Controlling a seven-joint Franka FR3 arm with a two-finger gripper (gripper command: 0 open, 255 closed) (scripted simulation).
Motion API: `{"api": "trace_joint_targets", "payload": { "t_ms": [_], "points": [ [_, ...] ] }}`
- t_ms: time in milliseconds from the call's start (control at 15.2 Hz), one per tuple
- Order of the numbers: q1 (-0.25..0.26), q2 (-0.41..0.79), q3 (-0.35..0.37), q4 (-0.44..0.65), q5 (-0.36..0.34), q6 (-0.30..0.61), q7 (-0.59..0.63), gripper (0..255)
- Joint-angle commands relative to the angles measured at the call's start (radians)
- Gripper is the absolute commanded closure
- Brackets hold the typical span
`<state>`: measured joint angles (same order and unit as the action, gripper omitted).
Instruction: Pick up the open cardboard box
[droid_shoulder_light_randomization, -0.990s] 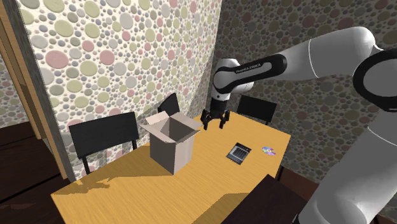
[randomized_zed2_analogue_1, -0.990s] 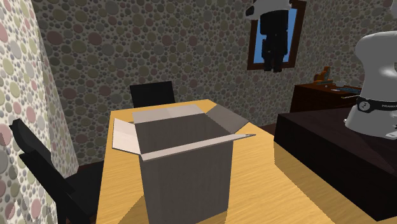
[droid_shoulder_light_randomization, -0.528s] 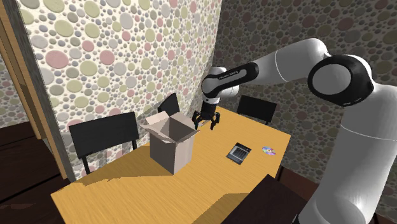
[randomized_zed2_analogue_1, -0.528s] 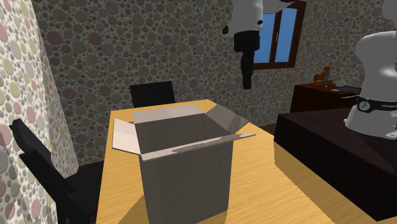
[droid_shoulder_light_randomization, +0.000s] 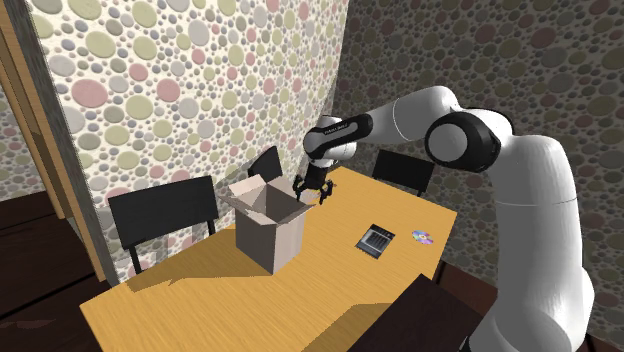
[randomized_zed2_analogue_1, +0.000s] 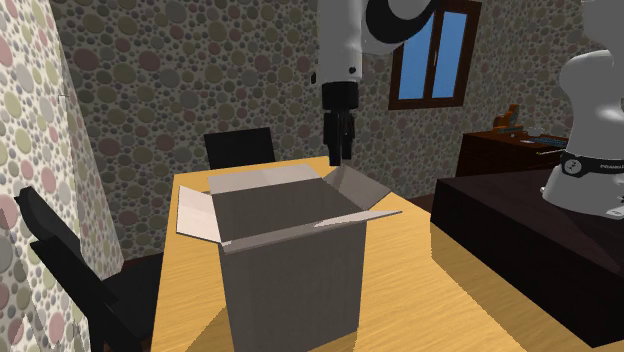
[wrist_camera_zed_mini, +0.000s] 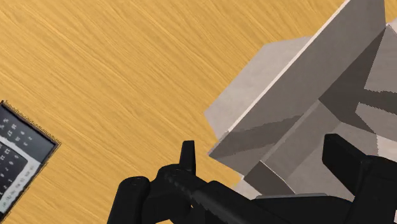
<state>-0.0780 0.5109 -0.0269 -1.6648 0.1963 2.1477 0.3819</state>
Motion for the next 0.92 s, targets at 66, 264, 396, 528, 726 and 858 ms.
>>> {"api": "trace_joint_targets", "payload": {
  "t_ms": [66, 264, 396, 528, 726, 858],
  "points": [
    [-0.013, 0.117, -0.007, 0.136, 0.018, -0.011, 0.034, 0],
    [-0.017, 0.161, -0.007, 0.168, 0.024, 0.003, 0.039, 0],
    [-0.018, 0.176, -0.006, 0.164, 0.026, 0.021, 0.035, 0],
    [-0.018, 0.191, -0.004, 0.161, 0.028, 0.039, 0.031, 0],
    [-0.019, 0.203, -0.003, 0.159, 0.03, 0.052, 0.028, 0],
    [-0.018, 0.203, -0.003, 0.159, 0.03, 0.053, 0.029, 255]
  ]
}}
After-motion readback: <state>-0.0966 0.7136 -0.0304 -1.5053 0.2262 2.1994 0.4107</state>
